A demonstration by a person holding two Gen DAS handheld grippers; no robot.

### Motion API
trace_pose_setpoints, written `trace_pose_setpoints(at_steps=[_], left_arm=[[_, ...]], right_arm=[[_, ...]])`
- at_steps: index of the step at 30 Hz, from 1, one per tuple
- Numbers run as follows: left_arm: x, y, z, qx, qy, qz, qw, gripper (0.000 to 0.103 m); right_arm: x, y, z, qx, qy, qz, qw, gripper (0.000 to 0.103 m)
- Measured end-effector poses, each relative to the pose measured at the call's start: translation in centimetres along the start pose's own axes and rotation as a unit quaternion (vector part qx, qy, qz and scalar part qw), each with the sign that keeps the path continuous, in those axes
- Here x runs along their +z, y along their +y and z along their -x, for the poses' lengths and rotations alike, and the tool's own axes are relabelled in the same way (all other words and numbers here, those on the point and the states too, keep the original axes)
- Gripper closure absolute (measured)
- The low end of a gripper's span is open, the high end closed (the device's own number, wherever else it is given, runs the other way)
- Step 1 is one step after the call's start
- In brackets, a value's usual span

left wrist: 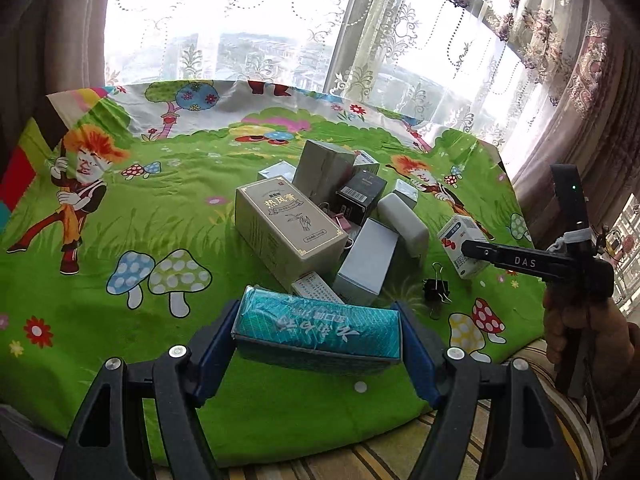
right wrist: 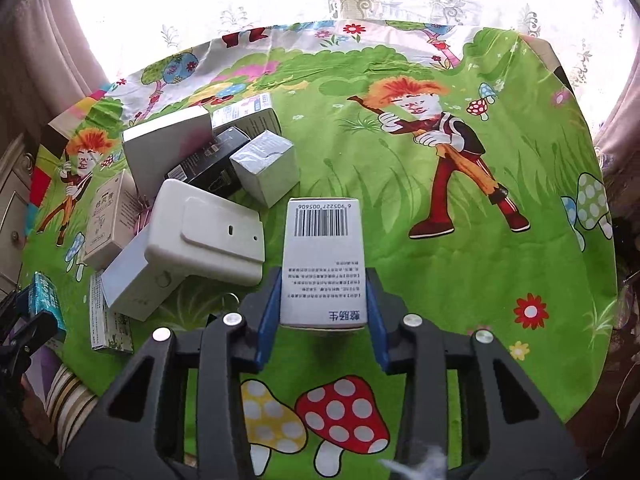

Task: Organize rigid objects
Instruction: 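Grasp the teal box with the left tool while the right tool grasps the white barcode box, then carry both boxes into the purple box and open both tools to drop them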

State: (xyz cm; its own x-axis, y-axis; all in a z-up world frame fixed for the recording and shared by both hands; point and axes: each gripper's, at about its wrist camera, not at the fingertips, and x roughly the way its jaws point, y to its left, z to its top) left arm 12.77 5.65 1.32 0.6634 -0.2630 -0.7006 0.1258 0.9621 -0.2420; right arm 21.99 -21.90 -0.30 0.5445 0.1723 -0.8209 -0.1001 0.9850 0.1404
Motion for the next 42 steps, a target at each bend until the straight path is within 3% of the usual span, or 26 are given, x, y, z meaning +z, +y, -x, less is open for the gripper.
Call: trace_pose_setpoints(at_steps=[10,15,22,27,31,33,36,42], left_arm=[[-4.0,2.1,5.5,0.011,-0.019,0.069,0.9974,0.028],[-6.1,4.0,8.6,0.032,-0.034,0.101,0.9938,0.028],[-8.8,8.3,12.7,0.086,-0.05,0.163,0.9816,0.028],[-11.0,12.0,15.2,0.134,-0.055,0.214,0.9661,0.028],[-13.0,15.6,16.3,0.175,-0.041,0.273,0.945,0.028],[-14.3,17.3,16.7,0.191,-0.032,0.306,0.9321,0.028],[-15.8,19.0,17.5,0.203,-0.028,0.335,0.9195,0.028],[-18.0,21.2,19.0,0.218,-0.028,0.368,0.9034,0.028]], right_arm=[[-3.0,3.3,4.6,0.045,-0.022,0.005,0.999,0.06],[-5.0,7.6,6.3,0.082,-0.017,0.04,0.996,0.06],[-7.6,14.6,7.6,0.14,0.001,0.111,0.984,0.06],[-9.3,19.7,8.5,0.177,0.013,0.166,0.97,0.06],[-10.7,24.1,9.2,0.207,0.025,0.221,0.953,0.06],[-11.5,26.5,9.4,0.223,0.031,0.251,0.941,0.06],[-13.1,30.1,9.9,0.247,0.038,0.299,0.921,0.06],[-16.4,36.1,9.3,0.274,0.066,0.375,0.883,0.06]])
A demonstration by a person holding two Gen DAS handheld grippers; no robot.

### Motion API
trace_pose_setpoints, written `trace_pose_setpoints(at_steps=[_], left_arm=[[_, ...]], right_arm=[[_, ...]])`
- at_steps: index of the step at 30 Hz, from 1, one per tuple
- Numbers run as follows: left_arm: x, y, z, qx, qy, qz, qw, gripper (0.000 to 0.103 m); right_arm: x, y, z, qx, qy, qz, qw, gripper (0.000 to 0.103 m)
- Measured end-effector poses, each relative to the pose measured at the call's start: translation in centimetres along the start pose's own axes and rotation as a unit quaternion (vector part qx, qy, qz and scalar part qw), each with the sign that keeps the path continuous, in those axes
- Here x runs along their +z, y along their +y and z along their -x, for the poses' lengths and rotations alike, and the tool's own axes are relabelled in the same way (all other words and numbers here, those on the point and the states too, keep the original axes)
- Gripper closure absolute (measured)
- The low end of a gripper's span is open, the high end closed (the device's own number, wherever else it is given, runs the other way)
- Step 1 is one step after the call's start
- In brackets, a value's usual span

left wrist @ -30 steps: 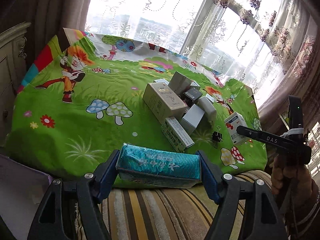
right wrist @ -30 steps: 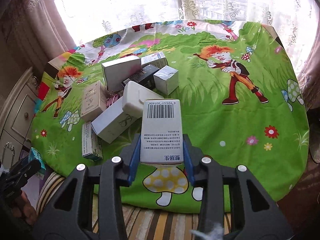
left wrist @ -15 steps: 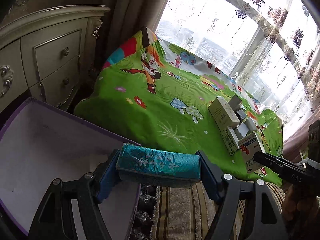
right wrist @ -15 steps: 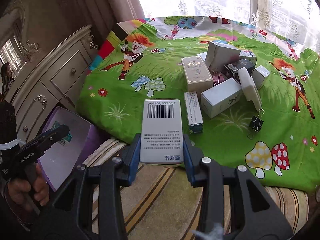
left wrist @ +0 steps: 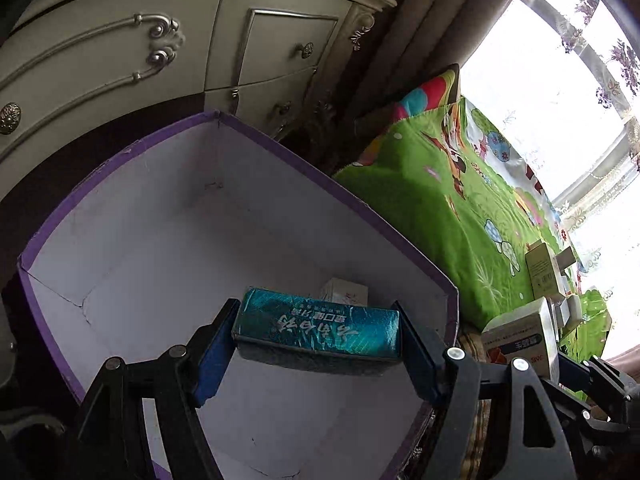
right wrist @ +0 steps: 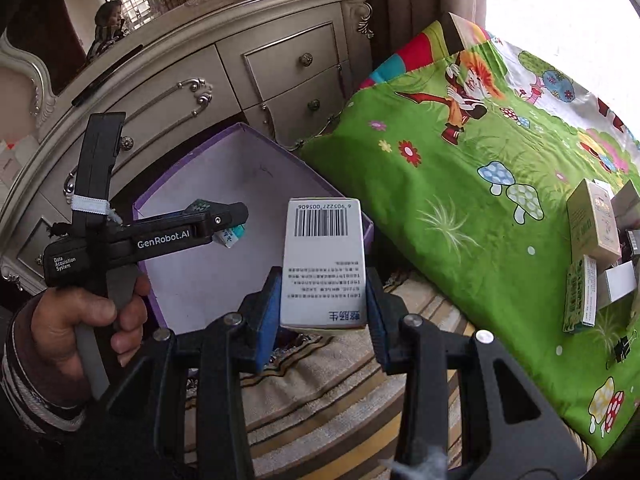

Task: Organize rigid objects
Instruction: 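Carry both boxes into the purple box and open both tools to drop them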

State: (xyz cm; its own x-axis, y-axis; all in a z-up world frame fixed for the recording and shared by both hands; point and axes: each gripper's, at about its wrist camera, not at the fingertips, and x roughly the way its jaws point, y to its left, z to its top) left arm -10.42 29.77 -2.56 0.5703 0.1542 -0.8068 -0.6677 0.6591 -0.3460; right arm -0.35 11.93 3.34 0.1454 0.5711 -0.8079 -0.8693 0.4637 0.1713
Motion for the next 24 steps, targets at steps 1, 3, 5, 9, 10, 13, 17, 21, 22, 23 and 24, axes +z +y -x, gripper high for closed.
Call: trace_pose_setpoints(at_steps=[1,3,5,9,10,13,17,21,22,23,24], left_arm=[[-0.1,0.5,0.0,0.002,0.001,0.006,1.0,0.028],[-0.1,1.3,-0.1,0.007,0.002,0.016,0.9998,0.028],[0.0,1.9,-0.4,0.013,0.007,0.026,0.9996,0.027],[0.0,2.9,-1.3,0.038,0.029,0.045,0.9978,0.02],[-0.1,3.0,-1.5,0.042,0.033,0.046,0.9975,0.02],[-0.4,3.0,-2.0,0.054,0.045,0.041,0.9967,0.018],[-1.0,2.1,-3.1,0.058,0.079,0.033,0.9946,0.018],[-2.0,-1.1,-5.5,0.059,0.139,-0.029,0.9881,0.018],[-2.3,-1.9,-6.0,0.057,0.151,-0.042,0.9861,0.018],[-2.4,-2.8,-6.3,0.051,0.157,-0.052,0.985,0.018],[-2.4,-3.6,-6.7,0.048,0.16,-0.063,0.984,0.018]], right_arm=[[0.2,0.5,-0.6,0.005,0.006,0.007,1.0,0.06],[0.6,1.5,-1.7,0.012,0.018,0.019,1.0,0.06],[0.9,2.3,-2.9,0.017,0.032,0.031,0.999,0.059],[1.3,3.3,-5.4,0.019,0.072,0.046,0.996,0.05],[1.4,3.3,-5.9,0.018,0.083,0.047,0.995,0.043],[1.3,2.5,-7.0,0.006,0.107,0.031,0.994,0.038],[1.2,0.3,-7.3,-0.045,0.121,0.011,0.992,0.03],[0.6,-2.1,-6.9,-0.069,0.126,-0.025,0.989,0.03],[0.5,-2.6,-6.1,-0.065,0.116,-0.034,0.991,0.03],[0.3,-3.0,-5.4,-0.062,0.107,-0.039,0.992,0.03],[0.0,-3.5,-4.5,-0.063,0.097,-0.043,0.992,0.03]])
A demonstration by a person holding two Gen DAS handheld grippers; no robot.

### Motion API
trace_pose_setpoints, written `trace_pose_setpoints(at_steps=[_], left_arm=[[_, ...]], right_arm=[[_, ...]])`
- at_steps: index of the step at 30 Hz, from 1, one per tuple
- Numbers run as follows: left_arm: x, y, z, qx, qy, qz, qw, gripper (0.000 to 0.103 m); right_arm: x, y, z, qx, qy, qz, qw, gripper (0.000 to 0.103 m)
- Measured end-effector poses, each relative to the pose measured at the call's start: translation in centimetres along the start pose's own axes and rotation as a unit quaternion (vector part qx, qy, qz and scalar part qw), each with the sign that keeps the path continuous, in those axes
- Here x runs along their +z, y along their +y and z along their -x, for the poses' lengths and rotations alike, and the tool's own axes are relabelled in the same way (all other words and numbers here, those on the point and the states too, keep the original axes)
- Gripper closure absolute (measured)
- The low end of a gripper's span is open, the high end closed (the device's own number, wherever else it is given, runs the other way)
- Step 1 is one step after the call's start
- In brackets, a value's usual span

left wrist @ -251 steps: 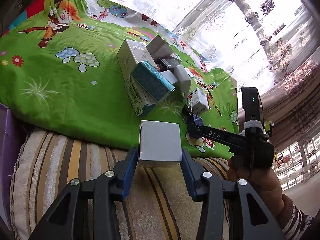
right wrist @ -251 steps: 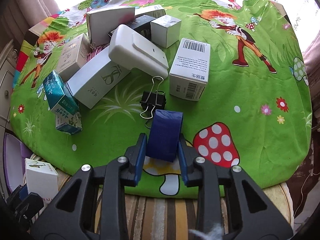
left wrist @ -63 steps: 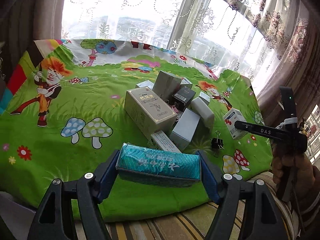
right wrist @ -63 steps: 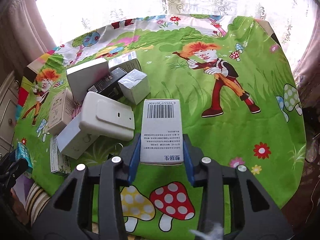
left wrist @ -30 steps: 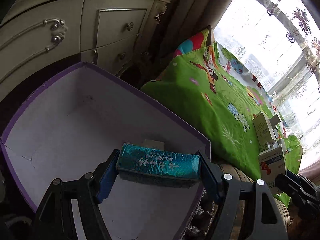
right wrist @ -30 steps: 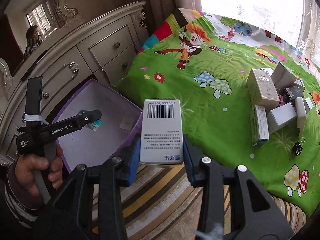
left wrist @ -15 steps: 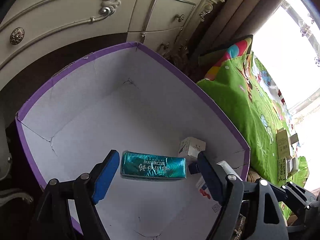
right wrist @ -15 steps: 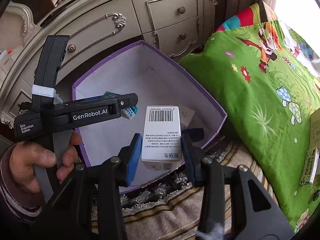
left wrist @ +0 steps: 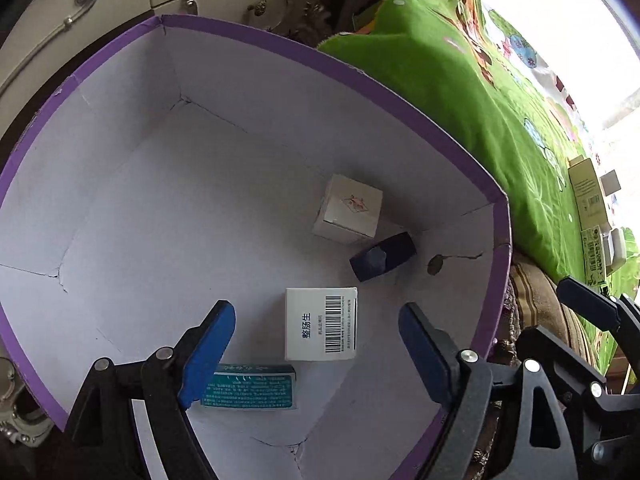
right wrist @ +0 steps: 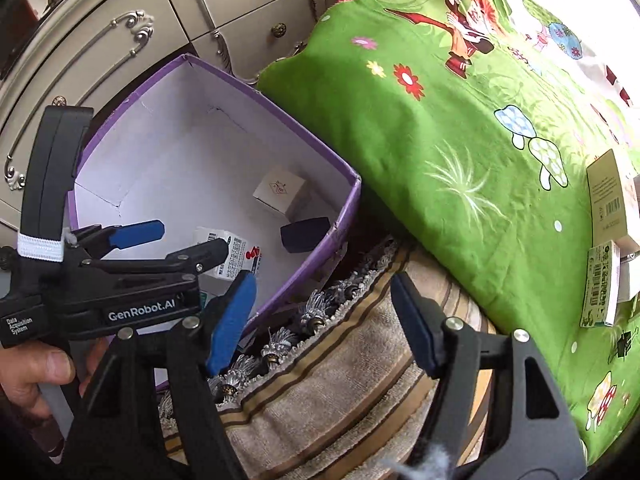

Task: Organize rigid objects
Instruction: 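Carry both boxes into the purple box and open both tools to drop them, then move both open tools back over the remaining boxes on the bed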

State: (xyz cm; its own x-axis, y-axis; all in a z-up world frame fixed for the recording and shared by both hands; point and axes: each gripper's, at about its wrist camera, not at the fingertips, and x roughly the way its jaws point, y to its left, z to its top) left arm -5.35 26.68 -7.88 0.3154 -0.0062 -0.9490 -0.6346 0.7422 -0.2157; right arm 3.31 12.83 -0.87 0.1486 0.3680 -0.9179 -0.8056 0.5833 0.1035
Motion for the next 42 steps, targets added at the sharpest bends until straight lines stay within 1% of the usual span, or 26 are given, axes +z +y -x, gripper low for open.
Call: trace_pose_setpoints(at_steps=[3,4,5,6,8,10,13,16,17,19,21,23,25,26,28,29,30,31,32,34,35,36,39,40,42], left_arm=[[1.0,-2.1,-0.8,0.013,0.005,-0.026,0.9996,0.018],[1.3,-2.7,-1.2,0.01,0.01,-0.034,0.9993,0.018],[1.3,-3.4,-1.6,-0.003,0.021,-0.046,0.9987,0.02],[1.3,-4.2,-2.0,-0.015,0.03,-0.061,0.9976,0.028],[1.0,-6.1,-2.0,-0.022,0.035,-0.099,0.9942,0.043],[0.6,-7.4,-1.9,-0.017,0.039,-0.128,0.9909,0.044],[0.5,-7.9,-1.4,-0.013,0.036,-0.131,0.9906,0.045],[0.3,-8.1,-0.9,0.001,0.034,-0.13,0.9909,0.043],[0.2,-8.0,-0.4,0.008,0.028,-0.126,0.9916,0.042],[-0.1,-8.0,1.0,0.024,0.002,-0.116,0.9929,0.039],[-0.3,-8.2,2.7,0.043,-0.03,-0.109,0.9927,0.032],[-0.4,-8.8,4.5,0.049,-0.059,-0.11,0.9909,0.027],[-0.3,-10.1,6.2,0.055,-0.088,-0.128,0.9863,0.024],[0.5,-10.6,7.2,0.059,-0.103,-0.139,0.9831,0.021],[0.5,-12.5,8.2,0.061,-0.135,-0.158,0.9763,0.019],[0.4,-13.4,8.8,0.048,-0.149,-0.169,0.9732,0.019],[0.7,-14.2,9.1,0.024,-0.158,-0.183,0.9701,0.019],[0.5,-15.0,9.4,0.0,-0.163,-0.194,0.9674,0.019],[0.4,-15.9,9.6,-0.015,-0.168,-0.203,0.9646,0.019],[0.1,-17.7,9.7,-0.017,-0.179,-0.226,0.9574,0.019],[-0.3,-19.1,9.2,-0.022,-0.179,-0.241,0.9538,0.019],[-0.4,-20.0,8.9,-0.03,-0.173,-0.25,0.9522,0.019],[-0.6,-22.4,7.6,-0.056,-0.147,-0.258,0.9533,0.019],[-0.7,-23.0,7.2,-0.061,-0.139,-0.26,0.9535,0.019],[-0.9,-24.2,6.6,-0.074,-0.13,-0.266,0.9524,0.019]], right_arm=[[-1.0,-1.6,1.7,-0.006,-0.023,-0.013,1.0,0.028],[-1.4,-2.2,2.2,-0.008,-0.028,-0.021,0.999,0.027],[-1.7,-2.9,2.8,-0.01,-0.031,-0.029,0.999,0.026],[-2.1,-3.6,3.2,-0.012,-0.035,-0.036,0.999,0.026],[-3.1,-5.0,3.9,-0.017,-0.042,-0.054,0.998,0.025],[-4.0,-6.4,4.5,-0.022,-0.049,-0.072,0.996,0.025],[-5.5,-8.5,5.7,-0.024,-0.06,-0.099,0.993,0.023],[-6.8,-10.2,6.6,-0.032,-0.073,-0.115,0.99,0.023],[-7.1,-10.7,6.9,-0.038,-0.078,-0.118,0.989,0.023],[-7.8,-11.7,7.7,-0.051,-0.087,-0.124,0.987,0.022],[-8.7,-13.0,8.3,-0.062,-0.093,-0.135,0.984,0.021],[-9.3,-14.4,8.7,-0.066,-0.097,-0.153,0.981,0.021],[-9.8,-15.9,9.0,-0.068,-0.101,-0.173,0.977,0.021],[-10.1,-16.6,9.2,-0.071,-0.102,-0.182,0.975,0.021],[-10.4,-17.6,9.6,-0.083,-0.105,-0.194,0.972,0.02],[-10.7,-18.0,10.0,-0.094,-0.11,-0.195,0.97,0.02],[-10.8,-18.3,10.4,-0.107,-0.116,-0.197,0.968,0.02],[-11.0,-18.8,10.8,-0.119,-0.123,-0.201,0.965,0.018],[-11.3,-19.2,11.2,-0.128,-0.13,-0.208,0.961,0.013],[-11.7,-20.3,12.0,-0.143,-0.148,-0.229,0.952,0.008],[-12.0,-20.8,12.4,-0.151,-0.159,-0.239,0.946,0.007],[-12.4,-21.4,12.8,-0.156,-0.172,-0.25,0.94,0.007],[-13.1,-23.1,13.5,-0.168,-0.193,-0.279,0.926,0.007],[-13.3,-23.7,13.6,-0.172,-0.194,-0.285,0.923,0.007],[-13.6,-24.8,13.7,-0.176,-0.19,-0.291,0.921,0.007]])
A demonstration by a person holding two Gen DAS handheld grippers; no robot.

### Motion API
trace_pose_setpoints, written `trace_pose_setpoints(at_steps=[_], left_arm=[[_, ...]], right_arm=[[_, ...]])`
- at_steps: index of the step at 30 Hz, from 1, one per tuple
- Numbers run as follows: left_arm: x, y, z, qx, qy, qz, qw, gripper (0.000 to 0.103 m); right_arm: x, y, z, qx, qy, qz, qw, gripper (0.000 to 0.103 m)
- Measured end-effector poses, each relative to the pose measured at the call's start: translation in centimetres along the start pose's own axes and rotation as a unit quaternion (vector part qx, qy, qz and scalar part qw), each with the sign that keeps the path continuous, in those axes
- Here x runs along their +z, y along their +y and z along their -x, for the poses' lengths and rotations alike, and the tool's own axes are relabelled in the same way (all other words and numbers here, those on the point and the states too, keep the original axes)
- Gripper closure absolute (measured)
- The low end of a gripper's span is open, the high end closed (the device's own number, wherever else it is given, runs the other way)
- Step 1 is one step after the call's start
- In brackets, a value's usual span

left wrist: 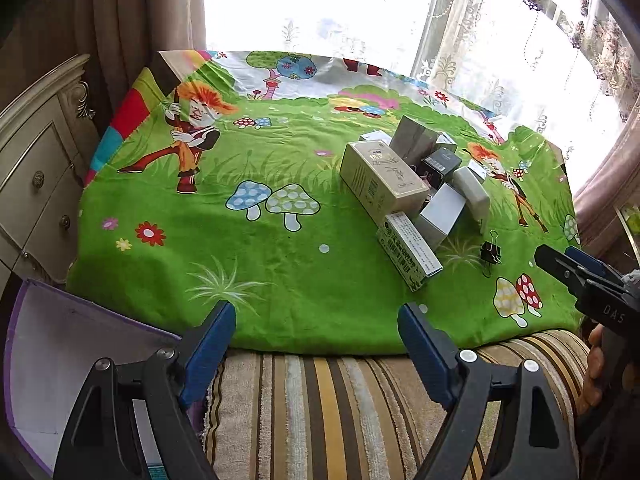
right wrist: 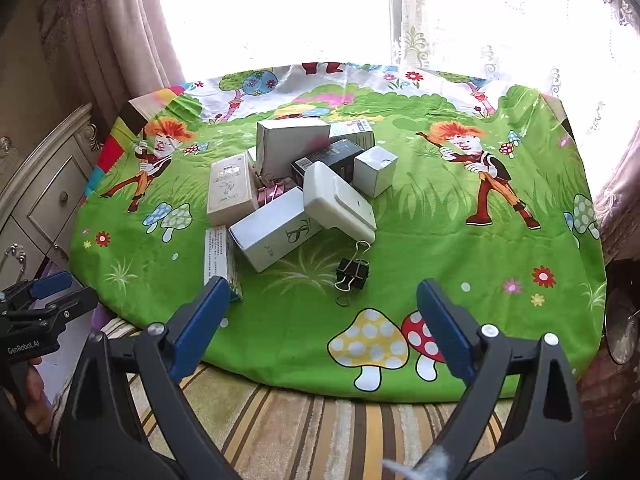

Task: Organize rigid objects
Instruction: 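Move both open tools back over the remaining boxes on the bed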

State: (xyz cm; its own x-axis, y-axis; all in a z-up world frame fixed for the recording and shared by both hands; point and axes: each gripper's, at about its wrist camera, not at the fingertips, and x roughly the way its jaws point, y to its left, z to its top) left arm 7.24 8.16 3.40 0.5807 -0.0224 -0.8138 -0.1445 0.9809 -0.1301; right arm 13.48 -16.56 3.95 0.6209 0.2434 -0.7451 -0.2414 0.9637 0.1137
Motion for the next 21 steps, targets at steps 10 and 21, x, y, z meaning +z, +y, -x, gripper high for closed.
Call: trace_pose_setpoints(at_steps=[10,21], left_arm=[[1.3,-4.0,-3.5,-0.048,0.028,0.011,0.9984,0.019],[2.7,-6.2,-7.7,-0.063,0.071,0.042,0.9946,0.028]], right_arm=[[0.0,-3.8,-2.0,0.009,0.025,-0.053,0.998,0.007],[-0.4,-4.7,-3.3,0.013,0.035,-0.072,0.997,0.007]])
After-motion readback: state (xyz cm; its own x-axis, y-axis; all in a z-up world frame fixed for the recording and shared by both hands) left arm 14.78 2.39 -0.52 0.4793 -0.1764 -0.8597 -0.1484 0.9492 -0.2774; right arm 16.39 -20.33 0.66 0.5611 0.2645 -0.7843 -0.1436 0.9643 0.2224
